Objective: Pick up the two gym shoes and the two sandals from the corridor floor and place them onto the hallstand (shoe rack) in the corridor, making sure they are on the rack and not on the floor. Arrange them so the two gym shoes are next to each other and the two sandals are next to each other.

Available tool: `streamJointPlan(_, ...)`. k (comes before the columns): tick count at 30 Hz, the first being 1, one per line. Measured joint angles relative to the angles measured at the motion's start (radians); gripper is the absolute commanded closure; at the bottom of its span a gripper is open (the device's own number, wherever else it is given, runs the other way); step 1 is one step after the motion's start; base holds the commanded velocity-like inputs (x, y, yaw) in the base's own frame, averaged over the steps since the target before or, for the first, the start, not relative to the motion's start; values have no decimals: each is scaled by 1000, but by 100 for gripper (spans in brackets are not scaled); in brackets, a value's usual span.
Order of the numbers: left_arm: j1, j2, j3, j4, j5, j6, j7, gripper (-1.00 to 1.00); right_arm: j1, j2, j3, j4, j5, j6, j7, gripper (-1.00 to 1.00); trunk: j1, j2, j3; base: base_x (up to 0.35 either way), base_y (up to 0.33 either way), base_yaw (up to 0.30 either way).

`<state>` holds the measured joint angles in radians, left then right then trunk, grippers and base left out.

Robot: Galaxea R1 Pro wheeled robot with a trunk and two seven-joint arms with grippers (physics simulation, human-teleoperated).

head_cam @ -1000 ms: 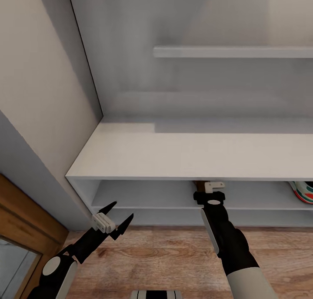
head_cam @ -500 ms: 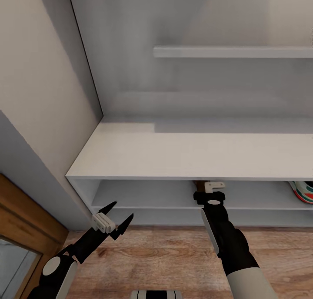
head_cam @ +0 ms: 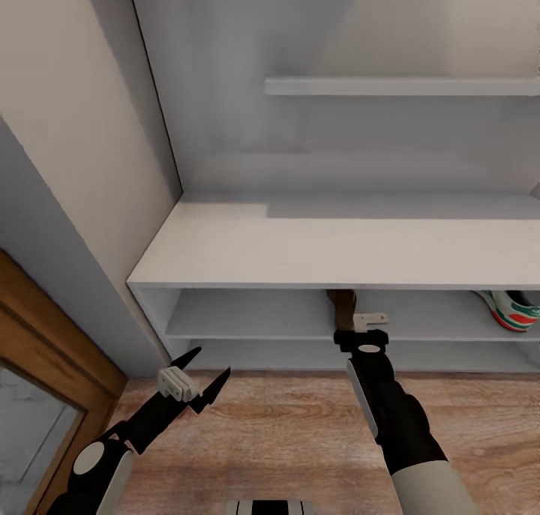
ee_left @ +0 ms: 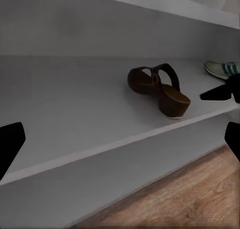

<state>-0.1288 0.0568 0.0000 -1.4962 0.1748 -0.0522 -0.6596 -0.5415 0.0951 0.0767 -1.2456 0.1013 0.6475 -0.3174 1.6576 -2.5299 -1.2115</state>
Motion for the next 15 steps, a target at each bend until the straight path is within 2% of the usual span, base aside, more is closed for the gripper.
streamJointPlan(15,0,0,0,0,0,0,0,-100,0,0,-1,2,3,-2,-1,-100,0,0,0,-41,0,0)
